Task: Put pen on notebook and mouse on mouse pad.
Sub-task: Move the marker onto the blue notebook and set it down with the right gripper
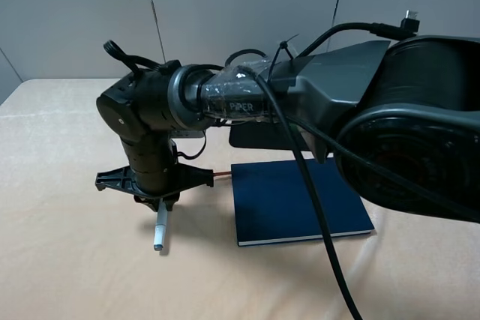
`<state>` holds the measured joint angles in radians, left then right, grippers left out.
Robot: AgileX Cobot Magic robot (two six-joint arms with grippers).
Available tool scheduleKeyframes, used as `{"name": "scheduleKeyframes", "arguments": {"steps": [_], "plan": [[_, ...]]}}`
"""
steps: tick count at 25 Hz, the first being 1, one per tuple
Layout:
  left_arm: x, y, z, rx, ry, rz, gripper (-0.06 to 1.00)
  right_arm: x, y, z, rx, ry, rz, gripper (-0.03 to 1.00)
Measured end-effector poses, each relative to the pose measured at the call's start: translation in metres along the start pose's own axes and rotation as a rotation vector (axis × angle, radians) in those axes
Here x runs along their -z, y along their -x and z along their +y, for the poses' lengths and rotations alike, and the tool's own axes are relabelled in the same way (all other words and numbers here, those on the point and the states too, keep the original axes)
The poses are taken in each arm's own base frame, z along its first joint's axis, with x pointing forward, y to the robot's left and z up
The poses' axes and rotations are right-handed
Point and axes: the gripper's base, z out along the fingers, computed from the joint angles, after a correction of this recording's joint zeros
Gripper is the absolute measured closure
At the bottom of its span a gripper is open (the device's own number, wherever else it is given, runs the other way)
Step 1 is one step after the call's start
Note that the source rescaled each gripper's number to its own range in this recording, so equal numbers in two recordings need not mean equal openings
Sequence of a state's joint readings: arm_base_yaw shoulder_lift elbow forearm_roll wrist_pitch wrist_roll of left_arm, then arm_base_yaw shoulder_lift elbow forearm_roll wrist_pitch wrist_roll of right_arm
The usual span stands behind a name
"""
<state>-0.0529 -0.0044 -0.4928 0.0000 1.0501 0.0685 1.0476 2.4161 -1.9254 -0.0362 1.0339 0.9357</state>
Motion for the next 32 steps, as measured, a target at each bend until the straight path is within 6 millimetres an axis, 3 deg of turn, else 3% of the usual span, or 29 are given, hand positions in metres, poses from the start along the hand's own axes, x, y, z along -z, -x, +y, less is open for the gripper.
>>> {"name": "scheduleKeyframes", "arguments": {"steps": [11, 18, 22, 32], "plan": [[0.0, 0.0, 0.0, 0.0, 0.0, 0.001, -0.06, 0.047, 0.013, 0.014, 0.119, 0.014, -0.021, 0.96], [0.0, 0.0, 0.0, 0.0, 0.0, 0.001, -0.06, 0.075, 0.015, 0.01, 0.235, 0.026, -0.07, 0.96], [0.0, 0.0, 0.0, 0.0, 0.0, 0.001, -0.06, 0.095, 0.011, -0.002, 0.361, -0.009, -0.103, 0.96], [0.0, 0.0, 0.0, 0.0, 0.0, 0.001, -0.06, 0.135, -0.016, -0.058, 0.678, -0.163, -0.102, 0.96]]}}
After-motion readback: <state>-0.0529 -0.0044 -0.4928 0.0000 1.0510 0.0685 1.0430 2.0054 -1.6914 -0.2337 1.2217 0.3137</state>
